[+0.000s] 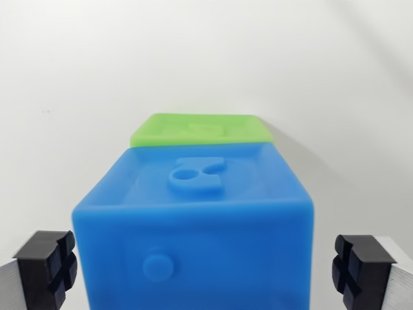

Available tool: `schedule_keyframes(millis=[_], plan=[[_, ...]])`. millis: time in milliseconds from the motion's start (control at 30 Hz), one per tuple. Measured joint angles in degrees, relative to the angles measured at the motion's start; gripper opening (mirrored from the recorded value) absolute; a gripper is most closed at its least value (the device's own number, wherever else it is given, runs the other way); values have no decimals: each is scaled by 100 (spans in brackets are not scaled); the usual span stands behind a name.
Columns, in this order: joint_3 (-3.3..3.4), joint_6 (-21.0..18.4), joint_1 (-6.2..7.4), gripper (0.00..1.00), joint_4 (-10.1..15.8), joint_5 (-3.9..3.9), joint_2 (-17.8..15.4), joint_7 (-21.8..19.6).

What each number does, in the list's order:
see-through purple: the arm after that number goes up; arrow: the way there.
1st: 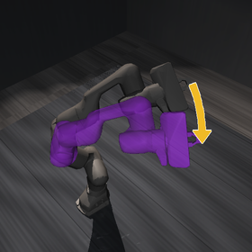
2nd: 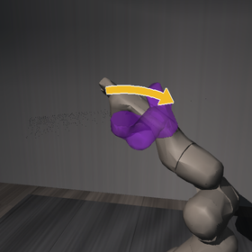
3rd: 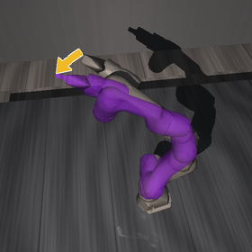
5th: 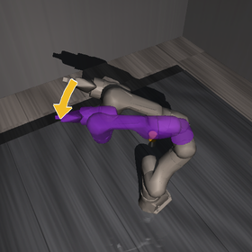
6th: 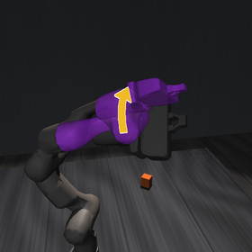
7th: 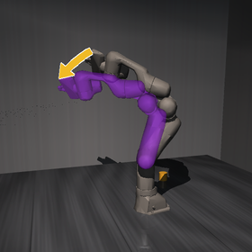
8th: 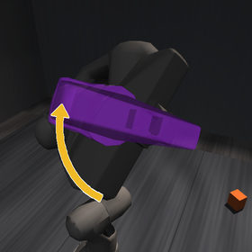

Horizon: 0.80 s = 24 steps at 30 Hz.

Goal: Stack cube

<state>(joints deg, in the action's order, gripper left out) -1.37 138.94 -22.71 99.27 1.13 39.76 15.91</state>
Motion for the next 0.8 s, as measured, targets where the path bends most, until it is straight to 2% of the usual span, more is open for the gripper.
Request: schedule_keyframes(millis=[800], plan=[[-3,-705,0,100,47,-2,-759,0]])
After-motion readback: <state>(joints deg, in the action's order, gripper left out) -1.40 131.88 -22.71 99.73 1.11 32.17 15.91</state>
